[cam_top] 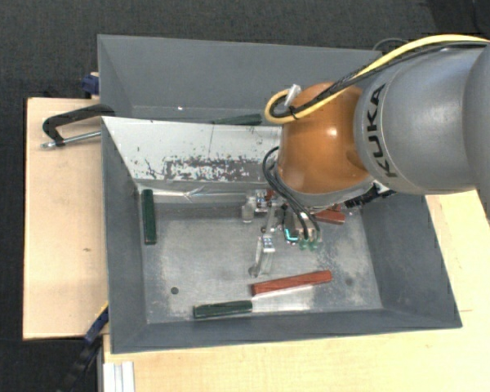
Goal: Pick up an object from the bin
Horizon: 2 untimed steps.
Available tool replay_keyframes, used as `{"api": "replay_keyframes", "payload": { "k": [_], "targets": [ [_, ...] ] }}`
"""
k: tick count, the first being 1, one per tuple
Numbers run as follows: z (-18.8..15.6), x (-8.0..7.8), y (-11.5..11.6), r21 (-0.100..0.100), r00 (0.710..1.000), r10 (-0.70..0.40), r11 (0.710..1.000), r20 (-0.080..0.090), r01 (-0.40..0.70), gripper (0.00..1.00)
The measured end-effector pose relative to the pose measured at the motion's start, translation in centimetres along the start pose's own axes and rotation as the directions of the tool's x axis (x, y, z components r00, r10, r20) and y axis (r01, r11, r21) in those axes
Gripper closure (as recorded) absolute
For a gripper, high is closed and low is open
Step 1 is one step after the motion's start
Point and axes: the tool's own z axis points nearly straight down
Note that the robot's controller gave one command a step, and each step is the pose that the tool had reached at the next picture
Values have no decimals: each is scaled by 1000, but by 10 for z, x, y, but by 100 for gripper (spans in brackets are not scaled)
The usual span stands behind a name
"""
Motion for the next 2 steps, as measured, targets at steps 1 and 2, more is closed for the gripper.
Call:
{"api": "replay_keyframes", "payload": {
  "k": [1,2],
  "targets": [
    [-4,-2,0,-1,1000,1,1000,8,-1,0],
    [50,24,-37,-2,999,53,999,13,-53,0]
  ]
}}
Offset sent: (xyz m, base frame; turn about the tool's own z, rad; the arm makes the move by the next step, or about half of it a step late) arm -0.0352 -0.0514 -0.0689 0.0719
